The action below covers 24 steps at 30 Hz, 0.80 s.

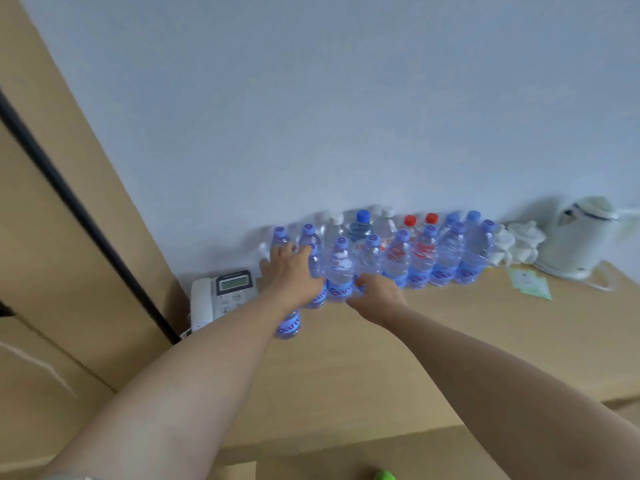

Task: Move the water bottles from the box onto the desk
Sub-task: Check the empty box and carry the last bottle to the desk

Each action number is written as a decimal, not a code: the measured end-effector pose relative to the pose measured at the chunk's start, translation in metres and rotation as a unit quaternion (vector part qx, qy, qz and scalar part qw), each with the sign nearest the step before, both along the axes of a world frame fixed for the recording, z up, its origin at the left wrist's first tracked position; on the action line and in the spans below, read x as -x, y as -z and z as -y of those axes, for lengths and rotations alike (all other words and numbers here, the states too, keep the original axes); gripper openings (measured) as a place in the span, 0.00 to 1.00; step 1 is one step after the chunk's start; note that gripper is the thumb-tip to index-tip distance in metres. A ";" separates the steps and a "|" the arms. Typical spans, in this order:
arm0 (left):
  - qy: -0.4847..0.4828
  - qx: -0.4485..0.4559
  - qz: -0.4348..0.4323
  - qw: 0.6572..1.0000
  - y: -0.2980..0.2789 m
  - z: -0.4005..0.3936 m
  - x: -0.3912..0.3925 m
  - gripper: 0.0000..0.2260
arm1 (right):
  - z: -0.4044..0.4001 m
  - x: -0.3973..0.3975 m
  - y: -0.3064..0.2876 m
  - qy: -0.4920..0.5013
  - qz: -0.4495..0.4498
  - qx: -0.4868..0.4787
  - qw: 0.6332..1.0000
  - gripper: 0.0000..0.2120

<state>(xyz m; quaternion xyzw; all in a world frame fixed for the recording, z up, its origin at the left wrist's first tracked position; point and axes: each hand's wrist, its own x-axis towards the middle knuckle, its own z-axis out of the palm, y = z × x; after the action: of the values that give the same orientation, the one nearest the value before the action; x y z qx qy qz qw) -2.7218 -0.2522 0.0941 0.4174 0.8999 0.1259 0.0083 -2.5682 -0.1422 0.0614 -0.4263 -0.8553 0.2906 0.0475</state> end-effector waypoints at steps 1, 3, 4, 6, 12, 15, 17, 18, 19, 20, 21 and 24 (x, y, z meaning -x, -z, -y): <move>0.021 0.002 -0.019 1.000 0.000 -0.007 -0.010 0.26 | -0.002 -0.015 0.001 0.013 0.006 -0.004 1.000 0.19; 0.068 0.005 -0.029 0.997 0.000 -0.025 -0.034 0.25 | -0.008 -0.051 0.000 0.046 0.021 -0.012 0.999 0.22; 0.091 0.006 -0.024 0.996 -0.001 -0.033 -0.048 0.25 | -0.011 -0.071 -0.002 0.066 0.026 -0.015 0.997 0.24; 0.136 0.006 -0.019 0.990 -0.003 -0.051 -0.079 0.26 | -0.018 -0.109 -0.006 0.108 0.030 -0.023 0.993 0.28; 0.258 0.025 -0.024 0.965 -0.011 -0.105 -0.208 0.30 | -0.032 -0.237 -0.017 0.212 0.047 -0.061 0.974 0.32; 0.318 0.025 -0.032 0.947 -0.016 -0.128 -0.289 0.31 | -0.034 -0.313 -0.024 0.260 0.047 -0.066 0.962 0.33; 0.351 0.021 -0.028 0.936 -0.017 -0.142 -0.348 0.31 | -0.032 -0.371 -0.026 0.295 0.048 -0.063 0.952 0.34; 0.363 0.022 -0.022 0.931 -0.018 -0.148 -0.379 0.32 | -0.030 -0.403 -0.027 0.312 0.051 -0.060 0.947 0.34; 0.376 0.025 -0.014 0.926 -0.018 -0.152 -0.411 0.32 | -0.028 -0.435 -0.028 0.330 0.056 -0.054 0.941 0.34; 0.390 0.030 -0.008 0.920 -0.017 -0.155 -0.445 0.32 | -0.025 -0.469 -0.028 0.351 0.059 -0.050 0.933 0.33; 0.405 0.037 -0.004 0.913 -0.016 -0.158 -0.478 0.32 | -0.021 -0.501 -0.029 0.372 0.061 -0.047 0.925 0.33; 0.456 0.046 -0.005 0.889 -0.011 -0.165 -0.576 0.31 | -0.007 -0.593 -0.029 0.432 0.067 -0.036 0.899 0.30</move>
<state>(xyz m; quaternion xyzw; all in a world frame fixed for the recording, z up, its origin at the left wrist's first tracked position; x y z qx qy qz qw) -2.1463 -0.0870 0.1048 0.7819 0.6151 0.0646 0.0790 -1.9752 -0.1354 0.0900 -0.7703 -0.5983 0.1808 0.1260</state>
